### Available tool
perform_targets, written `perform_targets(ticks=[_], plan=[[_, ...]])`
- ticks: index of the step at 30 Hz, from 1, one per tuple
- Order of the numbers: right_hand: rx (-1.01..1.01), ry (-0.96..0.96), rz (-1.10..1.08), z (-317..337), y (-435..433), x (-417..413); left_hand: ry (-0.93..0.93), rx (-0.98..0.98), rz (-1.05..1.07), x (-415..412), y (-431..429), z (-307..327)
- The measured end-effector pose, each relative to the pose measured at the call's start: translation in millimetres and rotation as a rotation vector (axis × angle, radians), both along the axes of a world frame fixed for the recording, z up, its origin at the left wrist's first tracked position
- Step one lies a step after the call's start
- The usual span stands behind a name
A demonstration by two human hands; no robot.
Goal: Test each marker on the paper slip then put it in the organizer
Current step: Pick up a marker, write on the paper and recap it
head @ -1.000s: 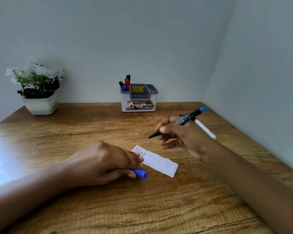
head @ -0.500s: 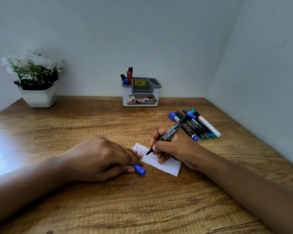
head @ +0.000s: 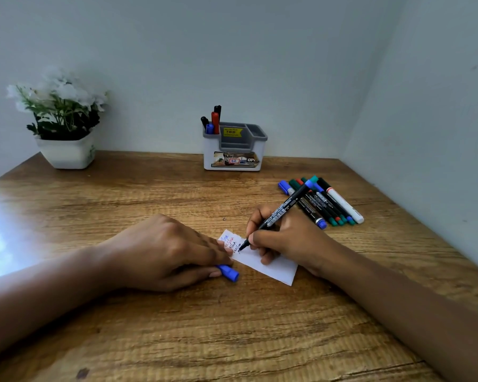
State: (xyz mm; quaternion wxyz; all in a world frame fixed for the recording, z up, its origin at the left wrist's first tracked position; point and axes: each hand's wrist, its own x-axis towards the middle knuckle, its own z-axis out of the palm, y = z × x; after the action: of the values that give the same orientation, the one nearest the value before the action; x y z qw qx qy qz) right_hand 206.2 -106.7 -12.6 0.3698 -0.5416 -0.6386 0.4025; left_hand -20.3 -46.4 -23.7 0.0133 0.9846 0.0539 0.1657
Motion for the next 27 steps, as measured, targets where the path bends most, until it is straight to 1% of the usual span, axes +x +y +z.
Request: perform_targets(ticks=[5,11,16,27], plan=[[-0.006,0.047,-0.002,-0.5,-0.3,1.7,0.003,-0.001,0.001,0.4,0.0,0.5],[0.008,-0.015,0.016,-0.4,-0.2,0.2,-0.009,-0.018,0.002,1.1,-0.8,0.4],[-0.014,0.054,-0.017,-0.8,0.1,2.2,-0.012,-0.019,0.002,0.6,-0.8,0.2],[-0.011,0.033,-0.033,-2.1,1.9,0.0,-0.004,-0.008,0.001,0.6,0.6,-0.8]])
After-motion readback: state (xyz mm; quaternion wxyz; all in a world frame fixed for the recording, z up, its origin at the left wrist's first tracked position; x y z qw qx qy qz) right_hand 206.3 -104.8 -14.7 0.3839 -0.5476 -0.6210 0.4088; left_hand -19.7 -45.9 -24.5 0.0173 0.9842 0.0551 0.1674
